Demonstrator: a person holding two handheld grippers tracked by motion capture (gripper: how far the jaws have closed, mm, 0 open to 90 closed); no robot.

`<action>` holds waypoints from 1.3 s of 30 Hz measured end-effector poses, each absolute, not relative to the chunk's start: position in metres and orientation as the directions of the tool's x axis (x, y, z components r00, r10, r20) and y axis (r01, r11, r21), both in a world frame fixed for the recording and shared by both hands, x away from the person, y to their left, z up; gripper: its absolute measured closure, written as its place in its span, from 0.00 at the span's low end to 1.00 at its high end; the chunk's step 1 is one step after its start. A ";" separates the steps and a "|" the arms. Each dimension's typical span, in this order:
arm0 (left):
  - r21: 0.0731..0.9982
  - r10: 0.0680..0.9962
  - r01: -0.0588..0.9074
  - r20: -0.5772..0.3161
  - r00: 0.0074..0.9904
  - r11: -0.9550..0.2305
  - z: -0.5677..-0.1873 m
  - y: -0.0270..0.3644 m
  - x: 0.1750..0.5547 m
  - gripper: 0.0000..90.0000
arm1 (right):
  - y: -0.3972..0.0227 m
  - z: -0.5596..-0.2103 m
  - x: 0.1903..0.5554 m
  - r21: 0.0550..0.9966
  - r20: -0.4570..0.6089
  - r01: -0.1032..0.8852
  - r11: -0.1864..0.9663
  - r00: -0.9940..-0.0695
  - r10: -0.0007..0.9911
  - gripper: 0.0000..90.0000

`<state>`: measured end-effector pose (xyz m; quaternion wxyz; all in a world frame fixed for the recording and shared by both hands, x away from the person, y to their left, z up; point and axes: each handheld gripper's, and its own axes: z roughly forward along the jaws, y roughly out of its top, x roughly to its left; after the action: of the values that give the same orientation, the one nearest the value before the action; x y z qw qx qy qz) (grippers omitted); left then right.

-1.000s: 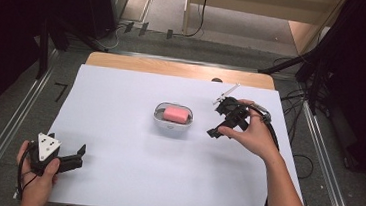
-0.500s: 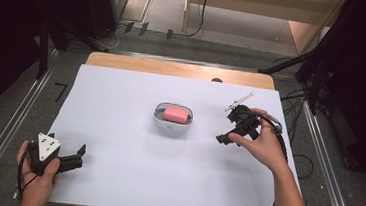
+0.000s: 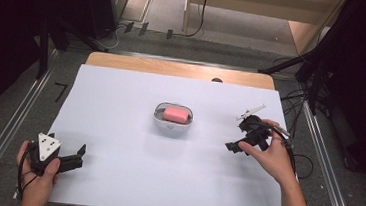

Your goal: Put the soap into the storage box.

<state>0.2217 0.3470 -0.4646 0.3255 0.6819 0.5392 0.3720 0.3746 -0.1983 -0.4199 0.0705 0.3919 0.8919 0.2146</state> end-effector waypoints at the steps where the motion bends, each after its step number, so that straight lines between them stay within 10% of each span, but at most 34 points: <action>1: 0.845 0.978 0.493 0.156 0.141 -0.206 -0.465 0.347 0.222 0.00 | -0.203 -0.422 0.371 0.440 0.052 0.675 0.593 -0.678 0.733 0.03; 39: 0.841 0.977 0.497 0.163 0.139 -0.212 -0.465 0.347 0.222 0.00 | -0.274 -0.467 0.290 0.636 0.090 0.711 0.299 -0.454 0.887 0.06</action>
<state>0.2219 0.3467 -0.4647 0.3212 0.6831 0.5395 0.3732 0.2903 -0.2741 -0.4674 0.1406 0.5034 0.7937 0.3114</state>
